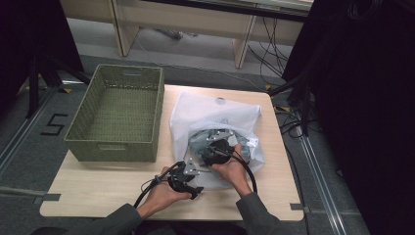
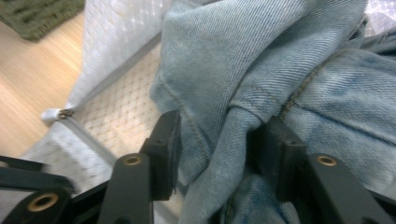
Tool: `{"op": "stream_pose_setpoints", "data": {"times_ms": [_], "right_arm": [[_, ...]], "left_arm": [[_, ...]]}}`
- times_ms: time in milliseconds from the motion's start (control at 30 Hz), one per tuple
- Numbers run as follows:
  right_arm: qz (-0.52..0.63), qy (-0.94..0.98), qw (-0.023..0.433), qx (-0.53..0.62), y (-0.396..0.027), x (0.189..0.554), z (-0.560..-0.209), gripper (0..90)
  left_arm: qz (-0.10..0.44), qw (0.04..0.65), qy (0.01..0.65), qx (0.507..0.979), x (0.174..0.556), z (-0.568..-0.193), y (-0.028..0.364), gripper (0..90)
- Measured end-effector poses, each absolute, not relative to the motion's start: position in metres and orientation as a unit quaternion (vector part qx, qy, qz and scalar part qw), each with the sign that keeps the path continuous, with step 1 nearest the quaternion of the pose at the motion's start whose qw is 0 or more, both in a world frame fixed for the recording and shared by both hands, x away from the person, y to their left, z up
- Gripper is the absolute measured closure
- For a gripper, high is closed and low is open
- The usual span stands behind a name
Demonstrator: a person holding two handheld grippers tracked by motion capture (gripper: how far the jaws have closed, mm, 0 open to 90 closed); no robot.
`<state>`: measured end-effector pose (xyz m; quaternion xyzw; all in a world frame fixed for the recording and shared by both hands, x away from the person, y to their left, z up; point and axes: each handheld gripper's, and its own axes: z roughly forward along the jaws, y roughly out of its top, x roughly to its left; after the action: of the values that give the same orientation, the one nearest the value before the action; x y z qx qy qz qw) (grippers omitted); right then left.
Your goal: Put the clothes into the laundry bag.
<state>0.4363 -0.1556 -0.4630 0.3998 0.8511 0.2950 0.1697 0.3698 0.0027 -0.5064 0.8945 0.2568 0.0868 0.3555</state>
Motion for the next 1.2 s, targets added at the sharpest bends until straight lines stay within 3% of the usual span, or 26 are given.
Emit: {"op": "stream_pose_setpoints", "data": {"times_ms": [100, 267, 333, 567, 700, 800, 1000, 1133, 1200], "right_arm": [[0.301, 0.849, 0.165, 0.401, -0.161, 0.435, -0.461, 51.3], [0.303, 0.850, 0.167, 0.398, -0.166, 0.430, -0.458, 50.4], [0.307, 0.846, 0.169, 0.403, -0.164, 0.426, -0.459, 52.7], [0.262, 0.871, 0.145, 0.390, -0.154, 0.415, -0.464, 59.3], [0.231, 0.888, 0.154, 0.366, -0.142, 0.416, -0.476, 74.6], [0.223, 0.886, 0.184, 0.362, -0.134, 0.423, -0.481, 79.6], [0.240, 0.857, 0.261, 0.374, -0.123, 0.452, -0.483, 81.7], [0.251, 0.839, 0.278, 0.395, -0.123, 0.468, -0.482, 78.0], [0.259, 0.843, 0.256, 0.396, -0.122, 0.467, -0.483, 70.5]], "left_arm": [[0.095, 0.355, 0.253, 0.895, 0.370, -0.509, -0.001, 43.7], [0.090, 0.355, 0.255, 0.895, 0.368, -0.507, 0.006, 81.0], [0.093, 0.348, 0.239, 0.902, 0.366, -0.506, 0.008, 87.4], [0.061, 0.332, 0.214, 0.916, 0.355, -0.503, 0.017, 88.2], [0.062, 0.332, 0.209, 0.918, 0.352, -0.504, 0.018, 88.3], [0.060, 0.336, 0.213, 0.915, 0.351, -0.504, 0.018, 88.4], [0.060, 0.332, 0.202, 0.919, 0.352, -0.503, 0.019, 88.4], [0.058, 0.331, 0.200, 0.920, 0.353, -0.503, 0.020, 88.4], [0.050, 0.333, 0.211, 0.918, 0.353, -0.503, 0.019, 88.2]]}}
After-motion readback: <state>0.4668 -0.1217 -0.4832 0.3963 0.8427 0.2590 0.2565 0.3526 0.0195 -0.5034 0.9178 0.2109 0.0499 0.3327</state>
